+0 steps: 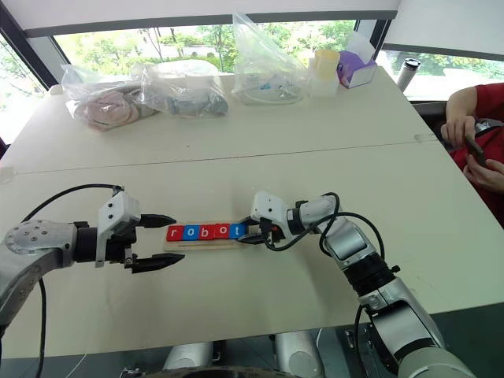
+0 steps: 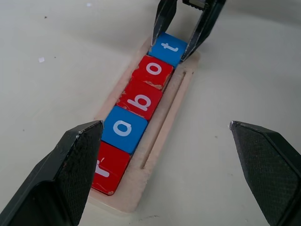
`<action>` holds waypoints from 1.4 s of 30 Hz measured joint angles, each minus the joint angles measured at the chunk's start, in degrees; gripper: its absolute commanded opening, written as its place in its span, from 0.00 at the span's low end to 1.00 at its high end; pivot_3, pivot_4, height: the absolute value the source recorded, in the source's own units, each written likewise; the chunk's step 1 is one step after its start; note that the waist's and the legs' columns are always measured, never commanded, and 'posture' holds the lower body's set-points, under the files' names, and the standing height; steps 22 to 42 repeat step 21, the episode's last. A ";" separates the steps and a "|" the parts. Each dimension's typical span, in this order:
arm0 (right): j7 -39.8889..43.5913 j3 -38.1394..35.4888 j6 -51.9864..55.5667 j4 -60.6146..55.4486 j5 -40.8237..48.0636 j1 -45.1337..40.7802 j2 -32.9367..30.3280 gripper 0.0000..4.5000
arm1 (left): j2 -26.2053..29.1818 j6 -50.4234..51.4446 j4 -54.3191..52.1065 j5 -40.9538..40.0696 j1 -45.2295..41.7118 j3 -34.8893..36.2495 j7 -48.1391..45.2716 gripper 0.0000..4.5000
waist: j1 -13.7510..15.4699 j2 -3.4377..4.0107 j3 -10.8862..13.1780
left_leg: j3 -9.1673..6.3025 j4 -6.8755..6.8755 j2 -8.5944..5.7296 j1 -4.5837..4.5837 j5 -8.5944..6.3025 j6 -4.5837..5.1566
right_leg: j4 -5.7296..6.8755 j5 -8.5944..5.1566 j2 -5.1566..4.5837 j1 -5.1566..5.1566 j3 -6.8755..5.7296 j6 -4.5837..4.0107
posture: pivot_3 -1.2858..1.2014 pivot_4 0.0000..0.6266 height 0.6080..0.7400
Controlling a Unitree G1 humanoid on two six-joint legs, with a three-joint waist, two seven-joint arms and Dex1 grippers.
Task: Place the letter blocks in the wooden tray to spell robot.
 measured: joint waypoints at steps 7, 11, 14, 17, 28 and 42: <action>-2.59 -1.04 -0.55 -0.14 -0.21 0.00 0.25 0.91 | -0.09 0.00 0.00 0.00 -0.22 -0.06 0.32 1.00 | 0.00 0.00 0.00 | 0.00 0.00 0.00 0.00 0.00 0.00 | 0.00 0.00 0.00 0.00 0.00 0.00 | 0.52 0.24 1.00; -3.27 -2.96 0.99 -2.91 1.00 0.77 -0.02 0.91 | -0.31 0.01 0.03 -0.10 -0.21 0.07 0.54 1.00 | 0.02 0.00 0.00 | 0.00 0.00 0.00 -0.01 0.00 0.00 | 0.00 0.00 0.00 0.00 0.00 0.01 | 0.52 0.24 1.00; -4.56 -6.72 5.57 -8.60 3.74 2.60 -1.83 0.91 | -1.77 0.46 0.13 -1.93 0.10 2.48 1.62 1.00 | 0.11 0.00 0.00 | -0.02 0.00 0.01 -0.03 0.00 0.00 | 0.00 0.01 -0.02 0.00 0.00 0.02 | 0.52 0.24 1.00; -5.66 -10.90 11.77 -15.37 7.14 6.18 -5.08 0.91 | -1.77 1.14 0.59 -2.49 3.33 7.02 2.49 1.00 | 0.18 0.00 0.00 | -0.03 -0.01 0.00 -0.02 0.00 0.00 | -0.01 -0.01 -0.03 0.00 0.00 0.03 | 0.52 0.24 1.00; -9.96 -23.23 29.39 -31.76 19.93 17.70 -9.51 0.91 | -1.81 4.58 -0.34 -5.25 15.12 17.47 2.04 1.00 | 0.02 0.00 0.00 | -0.01 -0.08 0.21 -0.05 -0.02 0.01 | -0.03 -0.07 -0.03 -0.05 -0.01 0.07 | 0.52 0.24 1.00; -9.96 -23.23 29.39 -31.76 19.93 17.70 -9.51 0.91 | -1.81 4.58 -0.34 -5.25 15.12 17.47 2.04 1.00 | 0.02 0.00 0.00 | -0.01 -0.08 0.21 -0.05 -0.02 0.01 | -0.03 -0.07 -0.03 -0.05 -0.01 0.07 | 0.52 0.24 1.00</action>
